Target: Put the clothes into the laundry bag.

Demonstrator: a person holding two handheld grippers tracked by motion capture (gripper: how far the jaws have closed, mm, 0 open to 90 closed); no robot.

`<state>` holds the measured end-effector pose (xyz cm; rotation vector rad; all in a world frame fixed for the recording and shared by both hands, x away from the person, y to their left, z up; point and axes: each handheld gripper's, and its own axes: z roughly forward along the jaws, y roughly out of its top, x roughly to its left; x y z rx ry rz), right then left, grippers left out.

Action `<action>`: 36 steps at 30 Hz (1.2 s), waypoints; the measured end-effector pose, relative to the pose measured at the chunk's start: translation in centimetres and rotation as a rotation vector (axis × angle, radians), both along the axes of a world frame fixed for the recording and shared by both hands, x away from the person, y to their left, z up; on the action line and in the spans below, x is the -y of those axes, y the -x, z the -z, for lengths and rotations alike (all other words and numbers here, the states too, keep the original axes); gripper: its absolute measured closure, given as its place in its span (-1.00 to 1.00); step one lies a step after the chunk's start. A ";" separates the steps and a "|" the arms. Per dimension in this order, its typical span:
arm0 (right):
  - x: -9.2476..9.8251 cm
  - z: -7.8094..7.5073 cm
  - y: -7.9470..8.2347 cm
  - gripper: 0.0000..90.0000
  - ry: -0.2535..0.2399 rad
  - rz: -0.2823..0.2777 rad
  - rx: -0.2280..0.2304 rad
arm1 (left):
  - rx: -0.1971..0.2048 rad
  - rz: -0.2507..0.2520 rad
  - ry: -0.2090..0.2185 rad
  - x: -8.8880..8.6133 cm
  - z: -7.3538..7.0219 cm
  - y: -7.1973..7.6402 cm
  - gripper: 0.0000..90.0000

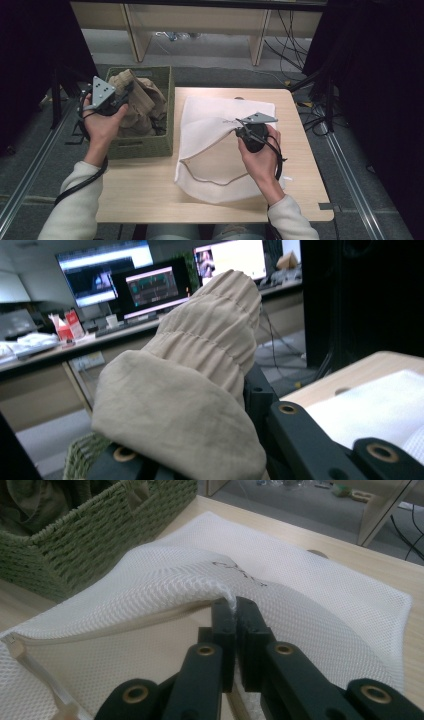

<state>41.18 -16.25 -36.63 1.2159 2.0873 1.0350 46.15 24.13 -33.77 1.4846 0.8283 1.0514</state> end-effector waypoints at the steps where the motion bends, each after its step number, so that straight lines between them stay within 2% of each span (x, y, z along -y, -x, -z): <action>1: 0.0 0.0 0.0 0.97 -0.002 0.000 0.001 | 0.007 0.002 0.007 0.0 -0.2 0.3 0.87; 2: 0.0 -0.1 0.0 0.97 -0.006 0.001 -0.007 | 0.021 0.004 0.002 -0.1 -0.6 0.7 0.87; 4: 0.2 -0.2 -0.1 0.97 0.018 -0.016 0.024 | 0.051 0.020 0.016 -0.1 -1.1 1.3 0.87; 6: 0.1 -0.3 0.2 0.97 -0.016 0.011 0.000 | 0.061 0.032 0.025 -0.1 -1.5 1.9 0.87; 9: 0.1 -0.3 0.2 0.97 -0.019 0.012 0.006 | 0.073 0.046 0.047 -0.1 -1.9 2.5 0.87; 10: 0.1 -0.3 0.2 0.97 -0.021 0.014 0.003 | 0.043 0.057 0.114 0.3 -1.8 3.0 0.87; 14: 0.1 -0.3 0.2 0.97 -0.013 0.009 0.009 | 0.059 0.071 0.116 0.5 -2.3 3.8 0.88; 15: 0.0 -0.3 0.2 0.97 -0.024 0.018 -0.003 | 0.073 0.072 0.103 0.5 -2.5 4.0 0.88; 17: 0.1 -0.3 0.2 0.97 -0.011 0.009 0.008 | 0.095 0.080 0.100 0.5 -2.7 4.4 0.88; 18: 0.0 -0.3 0.2 0.97 -0.024 0.021 -0.001 | 0.102 0.084 0.098 0.5 -2.8 4.6 0.88; 20: 0.1 -0.3 0.2 0.97 -0.018 0.012 0.005 | 0.125 0.102 0.111 0.5 -3.1 5.0 0.88; 23: 0.1 -0.3 0.2 0.97 -0.020 0.010 0.004 | 0.148 0.108 0.104 0.5 -3.7 5.7 0.88; 26: 0.0 -0.2 0.2 0.97 -0.023 0.014 0.000 | 0.175 0.119 0.117 0.5 -4.4 6.5 0.88; 27: 0.1 -0.2 0.0 0.97 -0.011 -0.002 0.014 | 0.182 0.123 0.124 0.5 -4.6 6.6 0.88; 32: 0.1 -0.2 0.1 0.97 -0.020 0.008 0.007 | 0.227 0.149 0.127 0.6 -5.6 7.9 0.88; 33: 0.1 -0.2 0.1 0.97 -0.015 0.007 0.009 | 0.235 0.152 0.123 0.6 -5.8 8.2 0.88; 34: 0.0 -0.2 0.2 0.97 -0.025 0.018 -0.002 | 0.262 0.155 0.087 0.5 -6.2 8.6 0.88; 35: 0.1 -0.2 0.2 0.97 -0.020 0.018 0.004 | 0.269 0.165 0.089 0.5 -6.4 8.9 0.88; 36: 0.0 -0.2 0.2 0.97 -0.023 0.019 0.004 | 0.380 0.151 -0.117 -0.7 -7.6 8.6 0.88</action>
